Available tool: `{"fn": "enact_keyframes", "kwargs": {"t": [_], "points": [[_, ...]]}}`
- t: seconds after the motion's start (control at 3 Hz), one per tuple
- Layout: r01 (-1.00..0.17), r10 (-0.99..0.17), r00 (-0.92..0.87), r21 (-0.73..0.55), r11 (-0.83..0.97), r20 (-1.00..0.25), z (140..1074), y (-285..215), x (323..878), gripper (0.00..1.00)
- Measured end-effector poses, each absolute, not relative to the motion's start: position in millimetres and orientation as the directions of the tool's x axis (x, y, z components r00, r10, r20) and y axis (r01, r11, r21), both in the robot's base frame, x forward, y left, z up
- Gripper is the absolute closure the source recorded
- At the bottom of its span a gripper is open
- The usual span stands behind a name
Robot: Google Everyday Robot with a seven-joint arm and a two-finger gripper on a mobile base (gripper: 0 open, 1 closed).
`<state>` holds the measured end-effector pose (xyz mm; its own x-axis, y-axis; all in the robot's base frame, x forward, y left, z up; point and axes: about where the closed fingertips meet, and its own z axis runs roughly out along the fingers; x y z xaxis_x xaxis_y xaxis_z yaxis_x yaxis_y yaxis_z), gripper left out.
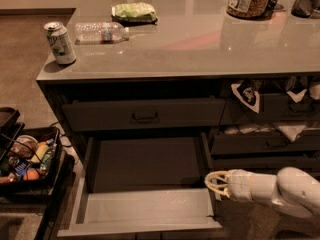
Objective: Open middle drawer
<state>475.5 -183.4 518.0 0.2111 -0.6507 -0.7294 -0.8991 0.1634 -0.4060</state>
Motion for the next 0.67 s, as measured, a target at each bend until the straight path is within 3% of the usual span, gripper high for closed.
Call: {"fn": "enact_keyframes", "kwargs": {"t": [0.33, 0.67], "points": [[-0.843, -0.687, 0.189, -0.474, 0.253, -0.702, 530.5, -213.7, 483.7, 1.0], [-0.844, -0.687, 0.185, -0.472, 0.255, -0.703, 529.6, -214.5, 483.2, 0.81]]}}
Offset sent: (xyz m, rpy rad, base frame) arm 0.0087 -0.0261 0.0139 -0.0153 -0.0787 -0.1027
